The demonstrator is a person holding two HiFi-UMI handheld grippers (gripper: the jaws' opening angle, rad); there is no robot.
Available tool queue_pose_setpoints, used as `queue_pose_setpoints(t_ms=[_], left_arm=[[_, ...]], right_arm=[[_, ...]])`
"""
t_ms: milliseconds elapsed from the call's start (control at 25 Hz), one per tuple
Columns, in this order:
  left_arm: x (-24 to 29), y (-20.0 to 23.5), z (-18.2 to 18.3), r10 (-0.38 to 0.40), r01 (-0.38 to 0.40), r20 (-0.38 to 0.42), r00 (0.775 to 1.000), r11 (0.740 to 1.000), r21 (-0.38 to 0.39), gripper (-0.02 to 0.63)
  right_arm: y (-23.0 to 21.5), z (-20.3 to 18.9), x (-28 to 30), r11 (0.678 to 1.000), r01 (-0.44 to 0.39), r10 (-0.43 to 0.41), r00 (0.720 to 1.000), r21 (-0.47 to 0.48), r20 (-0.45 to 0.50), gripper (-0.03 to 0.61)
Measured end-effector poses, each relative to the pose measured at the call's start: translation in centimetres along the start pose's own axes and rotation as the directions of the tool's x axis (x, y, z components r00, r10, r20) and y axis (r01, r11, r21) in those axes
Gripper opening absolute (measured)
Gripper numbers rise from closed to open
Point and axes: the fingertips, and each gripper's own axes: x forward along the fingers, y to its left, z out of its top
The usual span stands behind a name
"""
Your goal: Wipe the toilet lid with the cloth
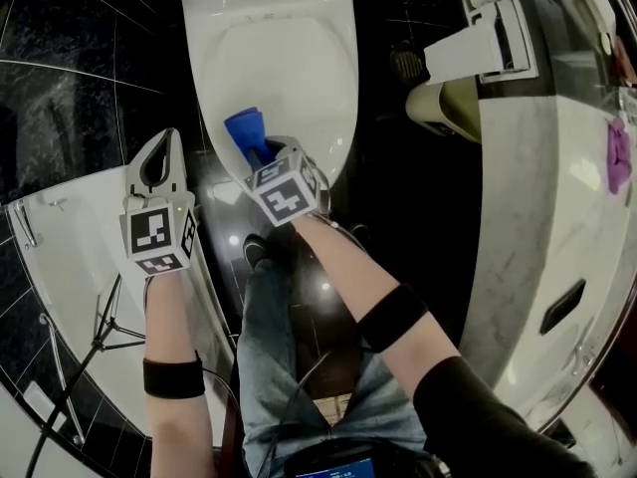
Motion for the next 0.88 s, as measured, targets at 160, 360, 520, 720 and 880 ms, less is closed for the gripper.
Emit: queue_pose_setpoints(t_ms=[160, 360, 520, 720, 880], left_arm=[[-0.1, 1.3, -0.2, 0.019, -0.019, -0.001, 1.0, 1.0, 0.001, 0.0], [-0.1, 2.7, -0.6, 0.038, -0.038, -0.005, 0.999, 0.999, -0.004, 0.0], [0.1, 2.5, -0.8, 0.032, -0.032, -0.012, 0.999, 1.0, 0.002, 0.0], [0.4, 1.9, -0.7, 0.023, -0.023, -0.018, 1.0, 1.0, 0.006, 0.0], [1.0, 0.9, -0.4, 0.014, -0.013, -0.017, 1.0, 1.0, 0.008, 0.0]], right_arm=[[5.5, 1.1, 4.5, 0.996, -0.085, 0.084, 0.995, -0.031, -0.049, 0.086], [5.4, -0.5, 7.7, 0.995, -0.077, 0.067, 0.987, -0.063, -0.145, 0.086], [1.5, -2.3, 6.8, 0.999, -0.036, 0.032, 0.988, -0.023, -0.153, 0.086], [-7.4, -3.9, 1.9, 0.994, 0.105, -0.104, 0.988, 0.004, -0.113, 0.086], [-14.5, -5.5, -1.3, 0.978, 0.203, -0.197, 0.975, 0.049, -0.104, 0.087]])
